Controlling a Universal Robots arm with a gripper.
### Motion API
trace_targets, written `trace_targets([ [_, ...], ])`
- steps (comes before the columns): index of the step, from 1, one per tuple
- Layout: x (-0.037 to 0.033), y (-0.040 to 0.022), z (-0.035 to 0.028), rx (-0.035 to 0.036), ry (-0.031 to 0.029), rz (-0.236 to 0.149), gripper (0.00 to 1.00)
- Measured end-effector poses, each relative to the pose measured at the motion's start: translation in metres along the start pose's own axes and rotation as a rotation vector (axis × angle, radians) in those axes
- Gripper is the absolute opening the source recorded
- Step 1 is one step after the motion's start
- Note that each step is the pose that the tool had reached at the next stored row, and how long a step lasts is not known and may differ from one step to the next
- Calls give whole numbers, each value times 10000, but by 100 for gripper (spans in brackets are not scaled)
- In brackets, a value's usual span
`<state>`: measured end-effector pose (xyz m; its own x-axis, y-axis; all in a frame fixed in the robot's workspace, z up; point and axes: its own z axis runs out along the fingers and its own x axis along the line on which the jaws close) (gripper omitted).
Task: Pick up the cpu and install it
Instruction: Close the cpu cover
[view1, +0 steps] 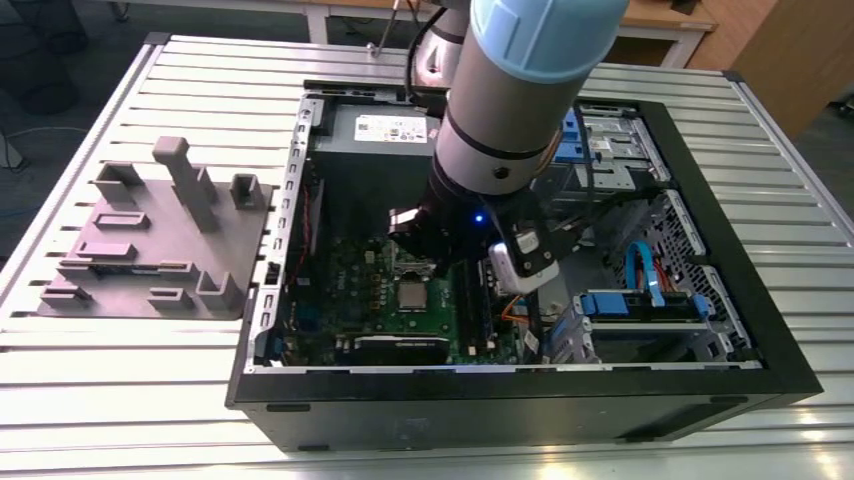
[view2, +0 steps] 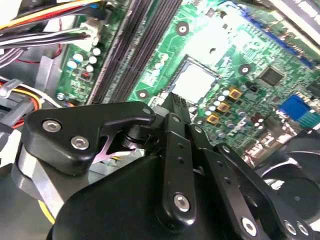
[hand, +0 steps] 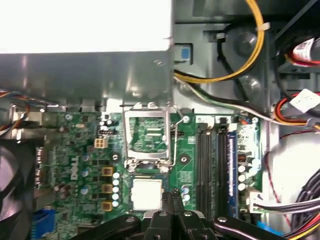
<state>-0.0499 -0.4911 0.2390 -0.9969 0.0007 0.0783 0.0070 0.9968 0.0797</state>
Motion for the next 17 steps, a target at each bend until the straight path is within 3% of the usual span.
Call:
trace_targets([
  [1,-8,13,1,0,0,-7,11],
  [2,-22,30,6,-85,49,-529,11],
  [8,-23,27,15,-44,138,-1575,11],
  [9,-24,27,17,-158,135,-1660,11],
  [13,-37,28,19,-844,98,-1883,11],
  [15,-68,34,22,-1024,87,-1920,11],
  [17,-97,47,28,-1126,80,-1943,11],
])
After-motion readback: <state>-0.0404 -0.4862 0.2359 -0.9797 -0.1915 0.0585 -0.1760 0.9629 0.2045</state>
